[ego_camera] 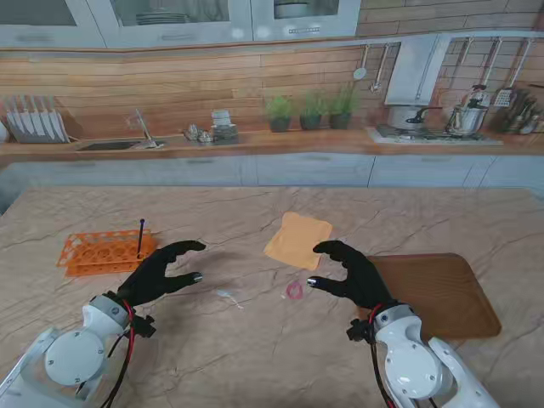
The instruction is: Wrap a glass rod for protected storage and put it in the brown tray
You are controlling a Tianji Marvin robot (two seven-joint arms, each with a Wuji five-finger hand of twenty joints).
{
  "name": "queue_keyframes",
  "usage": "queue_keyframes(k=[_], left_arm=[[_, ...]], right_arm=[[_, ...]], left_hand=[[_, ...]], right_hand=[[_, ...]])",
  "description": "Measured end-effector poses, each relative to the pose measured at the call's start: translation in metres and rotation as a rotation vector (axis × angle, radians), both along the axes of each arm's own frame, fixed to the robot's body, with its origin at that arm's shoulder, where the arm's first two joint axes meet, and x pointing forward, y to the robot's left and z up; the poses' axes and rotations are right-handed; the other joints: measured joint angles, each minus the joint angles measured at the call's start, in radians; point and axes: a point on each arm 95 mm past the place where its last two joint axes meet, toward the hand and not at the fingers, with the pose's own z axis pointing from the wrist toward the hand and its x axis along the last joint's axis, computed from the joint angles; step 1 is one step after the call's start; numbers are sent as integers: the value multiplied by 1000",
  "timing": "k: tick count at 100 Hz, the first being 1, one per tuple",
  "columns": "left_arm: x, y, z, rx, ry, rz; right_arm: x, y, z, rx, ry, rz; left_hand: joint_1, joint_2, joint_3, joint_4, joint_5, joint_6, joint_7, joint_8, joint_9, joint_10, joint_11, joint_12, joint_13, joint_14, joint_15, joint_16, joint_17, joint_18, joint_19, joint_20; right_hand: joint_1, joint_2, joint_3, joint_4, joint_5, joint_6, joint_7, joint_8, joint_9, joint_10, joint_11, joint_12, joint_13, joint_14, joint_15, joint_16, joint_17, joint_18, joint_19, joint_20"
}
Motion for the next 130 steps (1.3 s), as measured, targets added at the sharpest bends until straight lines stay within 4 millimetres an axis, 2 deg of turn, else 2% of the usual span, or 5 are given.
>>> queue_keyframes(k=[54,72,88,106,130], left_arm=[[-10,2,-4,12,-11,29],[-6,1,-5,19,-14,26],[-2,-1,-5,8,-13,24],[4,-6,-5,-18,1,9],[8,-13,-8,-5,6,20]], right_arm=[[10,0,-3,-11,5,-2],[22,-2,6,-37,-19,-103],[42,2,14,-145,-85,-146],[61,9,18,-192,-61,-109],[76,23,8,-266,-45,-62]], left_hand=[[0,0,0,0,14,0,0,0,10,0,0,0,13,0,6,2,8,0,-1,10],[0,0,0,0,17,0,0,0,17,0,0,0,13,0,8,12,8,1,-1,13],[0,0,1,0,18,0,0,0,18,0,0,0,14,0,19,12,9,1,-1,15],[1,0,13,0,18,0,0,0,18,0,0,0,29,0,32,15,11,1,0,25],[1,0,35,0,20,0,0,1,29,0,11,10,61,0,82,49,29,1,90,56]], right_hand=[[22,0,-1,0,39,6,11,0,25,27,42,11,45,14,64,26,20,1,12,13],[106,0,-2,15,90,44,34,2,89,63,128,49,94,52,204,88,57,14,89,14],[173,-1,1,22,208,65,60,1,186,87,219,77,180,74,357,131,103,39,259,14],[180,-65,229,18,254,73,65,1,212,89,236,88,186,82,414,141,104,40,414,-45],[177,-64,260,17,274,73,66,1,234,90,259,89,186,83,448,153,104,40,450,-55]])
